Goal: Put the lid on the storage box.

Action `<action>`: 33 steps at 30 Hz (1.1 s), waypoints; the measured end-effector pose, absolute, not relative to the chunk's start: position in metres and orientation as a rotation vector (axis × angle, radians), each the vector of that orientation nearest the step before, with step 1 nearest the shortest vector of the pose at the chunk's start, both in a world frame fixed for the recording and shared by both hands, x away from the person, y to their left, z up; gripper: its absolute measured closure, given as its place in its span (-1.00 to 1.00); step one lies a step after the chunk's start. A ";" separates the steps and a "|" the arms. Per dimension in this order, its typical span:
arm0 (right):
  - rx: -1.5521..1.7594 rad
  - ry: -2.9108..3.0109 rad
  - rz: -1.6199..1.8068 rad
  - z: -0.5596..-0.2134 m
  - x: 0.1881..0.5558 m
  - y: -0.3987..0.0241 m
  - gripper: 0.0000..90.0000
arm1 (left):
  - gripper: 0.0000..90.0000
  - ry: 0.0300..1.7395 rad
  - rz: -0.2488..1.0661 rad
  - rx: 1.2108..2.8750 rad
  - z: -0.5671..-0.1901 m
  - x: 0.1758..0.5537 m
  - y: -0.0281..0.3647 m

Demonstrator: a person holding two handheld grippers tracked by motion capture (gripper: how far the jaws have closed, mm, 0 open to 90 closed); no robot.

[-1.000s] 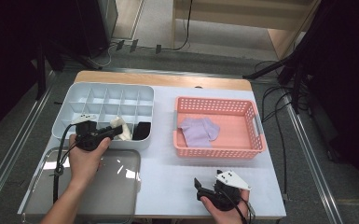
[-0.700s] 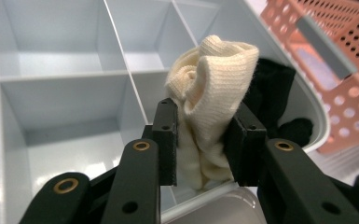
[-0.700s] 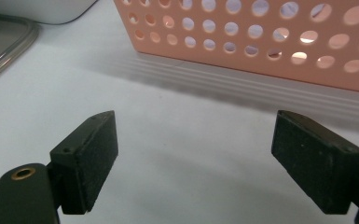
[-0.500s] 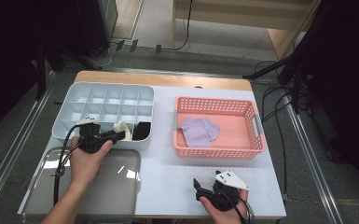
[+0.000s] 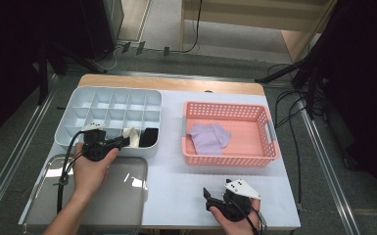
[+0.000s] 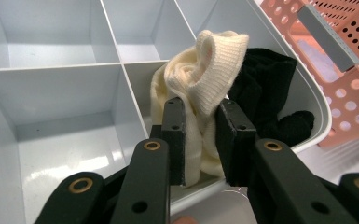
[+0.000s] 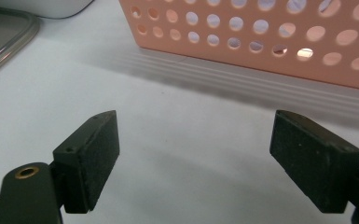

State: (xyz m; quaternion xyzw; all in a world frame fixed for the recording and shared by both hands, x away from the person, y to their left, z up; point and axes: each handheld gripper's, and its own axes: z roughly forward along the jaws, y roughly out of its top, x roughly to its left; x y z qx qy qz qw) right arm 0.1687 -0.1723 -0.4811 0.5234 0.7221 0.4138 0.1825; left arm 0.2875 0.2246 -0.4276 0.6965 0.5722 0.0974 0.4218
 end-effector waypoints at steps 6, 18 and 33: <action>1.476 2.037 1.173 -0.480 0.168 -0.173 -0.64 | 0.21 1.405 0.283 1.685 -0.420 0.285 0.227; 1.475 2.012 1.192 -0.478 0.167 -0.175 -0.60 | 0.53 1.368 0.303 1.700 -0.418 0.279 0.221; 1.420 1.996 1.234 -0.463 0.170 -0.169 -0.56 | -0.70 1.250 0.317 1.691 -0.415 0.244 0.220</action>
